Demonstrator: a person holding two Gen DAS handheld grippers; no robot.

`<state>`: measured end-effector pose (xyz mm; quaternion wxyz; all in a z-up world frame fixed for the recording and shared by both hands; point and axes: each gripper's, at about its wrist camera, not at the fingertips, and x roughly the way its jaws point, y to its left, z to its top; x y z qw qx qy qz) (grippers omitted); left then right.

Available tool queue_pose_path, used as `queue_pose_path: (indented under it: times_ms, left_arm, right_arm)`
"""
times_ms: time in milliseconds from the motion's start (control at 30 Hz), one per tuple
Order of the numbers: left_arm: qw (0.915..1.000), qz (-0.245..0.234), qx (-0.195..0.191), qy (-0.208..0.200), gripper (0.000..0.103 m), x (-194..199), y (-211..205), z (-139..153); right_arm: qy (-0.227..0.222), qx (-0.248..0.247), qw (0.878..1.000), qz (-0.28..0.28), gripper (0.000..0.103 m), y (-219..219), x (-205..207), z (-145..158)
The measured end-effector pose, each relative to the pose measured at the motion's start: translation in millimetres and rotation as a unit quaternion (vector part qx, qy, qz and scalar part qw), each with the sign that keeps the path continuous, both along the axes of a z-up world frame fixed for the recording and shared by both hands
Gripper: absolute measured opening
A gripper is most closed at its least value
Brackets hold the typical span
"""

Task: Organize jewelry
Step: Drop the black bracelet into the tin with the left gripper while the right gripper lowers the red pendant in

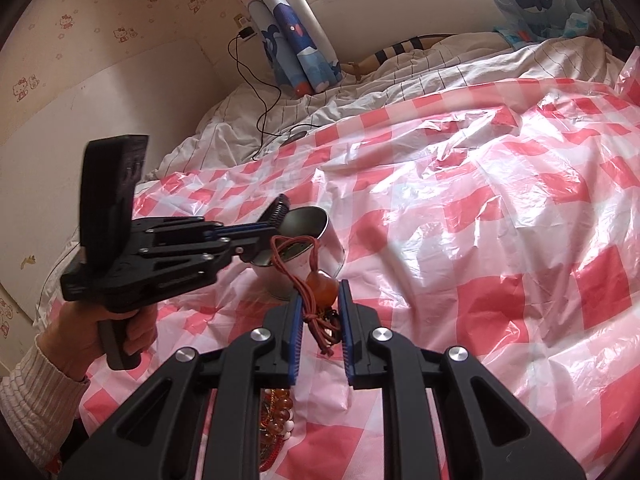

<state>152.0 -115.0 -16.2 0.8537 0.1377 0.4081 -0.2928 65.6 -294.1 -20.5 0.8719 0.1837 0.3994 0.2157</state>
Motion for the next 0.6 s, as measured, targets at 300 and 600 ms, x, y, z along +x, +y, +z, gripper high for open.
queue_pose_path:
  times_ms: [300, 600]
  left_arm:
    - [0.9977, -0.005, 0.044, 0.052, 0.009, 17, -7, -22]
    - [0.9985, 0.054, -0.005, 0.011, 0.053, -19, 37, 9]
  right_arm:
    - [0.0, 0.001, 1.0, 0.001, 0.017, 0, -2, 0]
    - [-0.01, -0.046, 0.999, -0.003, 0.018, 9, -3, 1]
